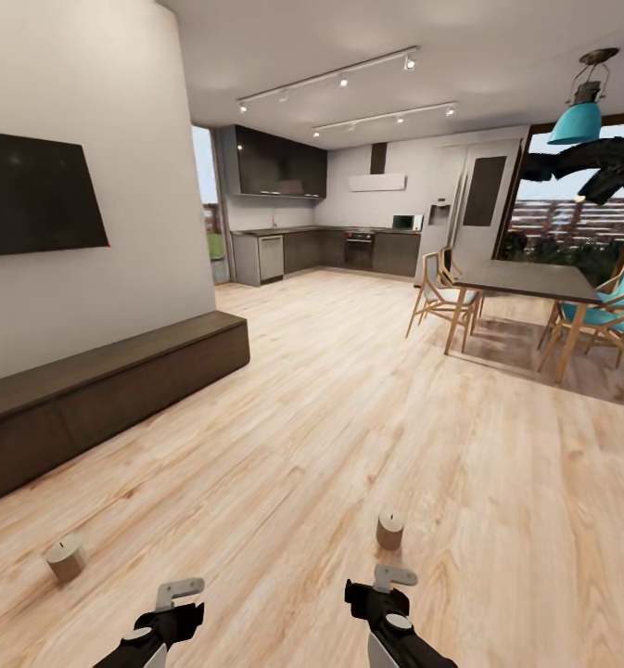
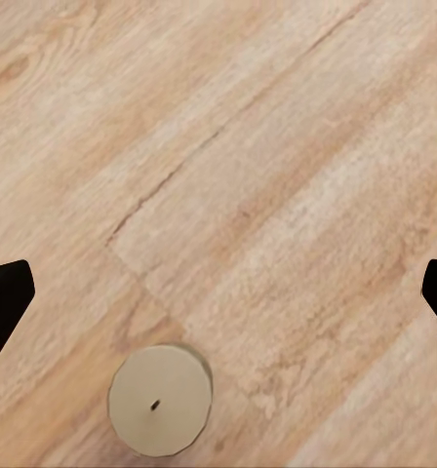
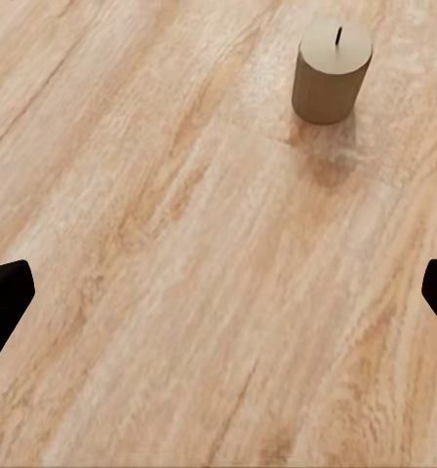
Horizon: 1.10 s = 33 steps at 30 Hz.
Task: Place each of the two pumpkins and all three candles from the living room inside a cabinet in the living room (use any cabinet), then make sure every cabinet is closed, and position the cauldron so it is next to a table in the living room.
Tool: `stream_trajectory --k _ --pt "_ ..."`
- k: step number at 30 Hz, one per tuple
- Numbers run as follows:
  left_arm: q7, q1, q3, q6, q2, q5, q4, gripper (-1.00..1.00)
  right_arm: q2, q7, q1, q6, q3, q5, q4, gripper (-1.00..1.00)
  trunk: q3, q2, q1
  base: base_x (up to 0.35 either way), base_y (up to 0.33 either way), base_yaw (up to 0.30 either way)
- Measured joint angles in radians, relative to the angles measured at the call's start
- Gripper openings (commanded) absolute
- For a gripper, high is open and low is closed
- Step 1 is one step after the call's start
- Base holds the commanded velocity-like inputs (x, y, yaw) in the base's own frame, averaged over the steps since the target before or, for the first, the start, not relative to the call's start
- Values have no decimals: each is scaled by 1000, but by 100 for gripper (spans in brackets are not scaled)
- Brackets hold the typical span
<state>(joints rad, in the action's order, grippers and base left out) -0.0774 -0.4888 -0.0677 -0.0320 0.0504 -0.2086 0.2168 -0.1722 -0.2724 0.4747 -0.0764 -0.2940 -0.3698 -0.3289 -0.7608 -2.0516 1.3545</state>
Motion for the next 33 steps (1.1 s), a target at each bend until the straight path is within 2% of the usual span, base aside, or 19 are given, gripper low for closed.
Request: stream_trajectory --k 19,33 --pt "0 0 0 0 0 0 0 100 0 0 0 0 0 0 0 100 0 0 0 96 -64 -3" --pt "0 0 0 0 0 0 0 100 0 1 0 0 0 0 0 100 5 0 0 52 17 -128"
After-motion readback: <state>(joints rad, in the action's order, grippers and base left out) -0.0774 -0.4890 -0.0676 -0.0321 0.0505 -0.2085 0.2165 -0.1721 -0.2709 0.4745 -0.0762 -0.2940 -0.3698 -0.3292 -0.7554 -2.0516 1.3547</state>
